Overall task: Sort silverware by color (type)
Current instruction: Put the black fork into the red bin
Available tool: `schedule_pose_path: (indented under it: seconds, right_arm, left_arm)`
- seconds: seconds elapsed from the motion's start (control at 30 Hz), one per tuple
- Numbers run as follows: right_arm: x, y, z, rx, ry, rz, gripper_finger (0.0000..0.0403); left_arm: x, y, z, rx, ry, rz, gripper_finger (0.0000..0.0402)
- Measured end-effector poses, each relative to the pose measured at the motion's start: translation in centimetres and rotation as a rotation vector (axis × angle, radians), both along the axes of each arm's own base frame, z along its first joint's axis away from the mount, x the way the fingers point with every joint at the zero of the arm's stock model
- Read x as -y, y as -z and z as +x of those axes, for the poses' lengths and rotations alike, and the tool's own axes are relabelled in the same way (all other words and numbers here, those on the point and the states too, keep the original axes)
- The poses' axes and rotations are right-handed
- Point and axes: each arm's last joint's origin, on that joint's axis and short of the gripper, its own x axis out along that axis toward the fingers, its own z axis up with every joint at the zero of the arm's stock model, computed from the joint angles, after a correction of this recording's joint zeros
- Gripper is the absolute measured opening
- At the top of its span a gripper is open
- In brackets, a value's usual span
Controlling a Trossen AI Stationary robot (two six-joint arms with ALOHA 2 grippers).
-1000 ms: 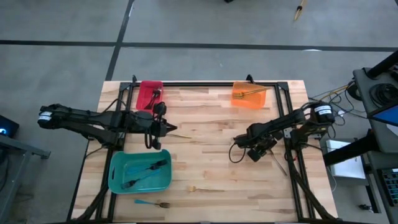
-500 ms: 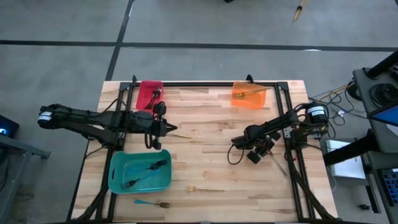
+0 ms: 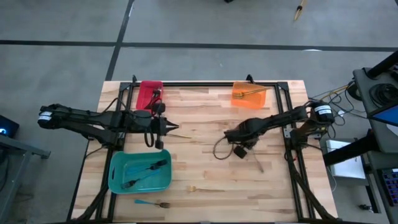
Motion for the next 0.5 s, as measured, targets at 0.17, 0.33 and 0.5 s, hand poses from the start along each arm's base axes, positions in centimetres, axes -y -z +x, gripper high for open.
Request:
schedule_pose_path:
  seconds: [0.17, 0.33, 0.5]
  right_arm:
    - [1.1, -3.1, 3.3, 0.289, -0.102, -0.114, 0.0008]
    - [2.3, -5.9, 6.0, 0.557, -0.251, -0.301, 0.0008]
    - [4.2, -8.0, 7.6, 0.87, -0.37, -0.473, 0.0008]
  left_arm:
    - [0.0, -0.1, 0.0, 0.019, -0.029, -0.059, 0.0]
    - [0.0, -0.1, 0.1, 0.041, -0.069, -0.141, 0.0]
    - [-0.1, -0.4, 0.2, 0.099, -0.162, -0.216, 0.0]
